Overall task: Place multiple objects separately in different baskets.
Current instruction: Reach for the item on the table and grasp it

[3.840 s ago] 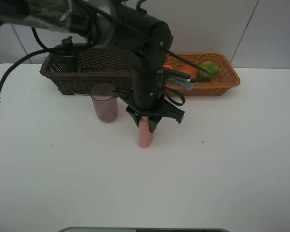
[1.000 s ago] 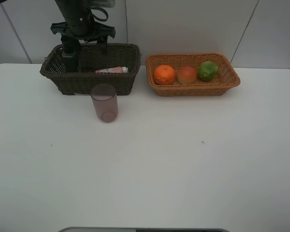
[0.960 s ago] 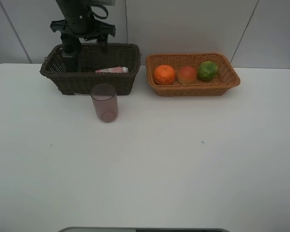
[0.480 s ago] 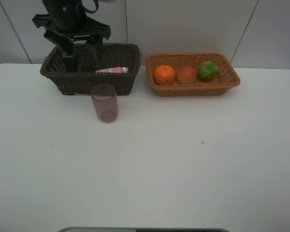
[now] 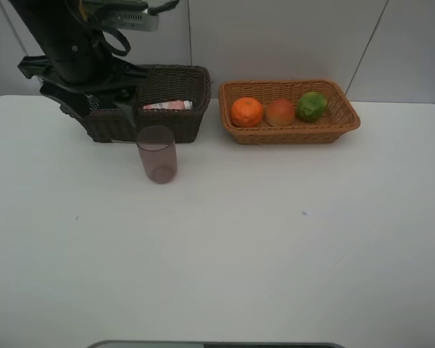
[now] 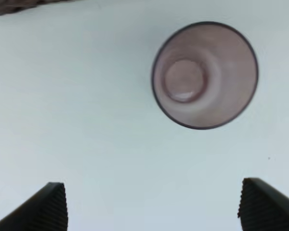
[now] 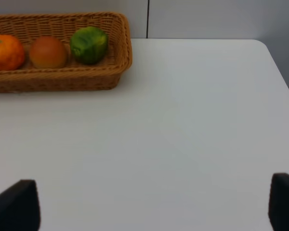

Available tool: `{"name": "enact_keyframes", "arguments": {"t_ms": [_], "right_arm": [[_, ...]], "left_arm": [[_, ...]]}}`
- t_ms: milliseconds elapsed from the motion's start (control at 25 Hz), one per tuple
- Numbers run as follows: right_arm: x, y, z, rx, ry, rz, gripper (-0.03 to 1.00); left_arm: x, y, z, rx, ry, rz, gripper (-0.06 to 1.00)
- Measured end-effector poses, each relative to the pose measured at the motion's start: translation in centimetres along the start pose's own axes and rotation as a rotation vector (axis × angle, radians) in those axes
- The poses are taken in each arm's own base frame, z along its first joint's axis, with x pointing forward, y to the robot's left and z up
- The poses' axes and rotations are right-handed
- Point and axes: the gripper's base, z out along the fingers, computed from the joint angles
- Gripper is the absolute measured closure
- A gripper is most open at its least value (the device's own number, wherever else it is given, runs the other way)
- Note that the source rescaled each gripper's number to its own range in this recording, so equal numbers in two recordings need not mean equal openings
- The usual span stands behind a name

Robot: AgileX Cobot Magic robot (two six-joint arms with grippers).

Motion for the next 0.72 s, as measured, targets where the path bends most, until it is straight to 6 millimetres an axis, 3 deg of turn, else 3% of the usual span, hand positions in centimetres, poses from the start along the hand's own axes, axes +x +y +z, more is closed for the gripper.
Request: {"name": "enact_keyframes", "arguments": {"t_ms": [160,440,720], "right_arm": [[0.0,0.0,0.0,0.000,0.000,0.000,-0.03],[0.0,0.0,0.0,0.000,0.000,0.000,-0.03],[0.0,0.0,0.0,0.000,0.000,0.000,-0.03]], "left_arm": [[0.4,-0.8,0.8,0.023,-0.032,-0.028,0.02],[1.6,0.1,2.7,0.003,-0.024,-0.097,0.02],[1.0,0.2,4.5,0.012,-0.046,-0.230,0.02]]}}
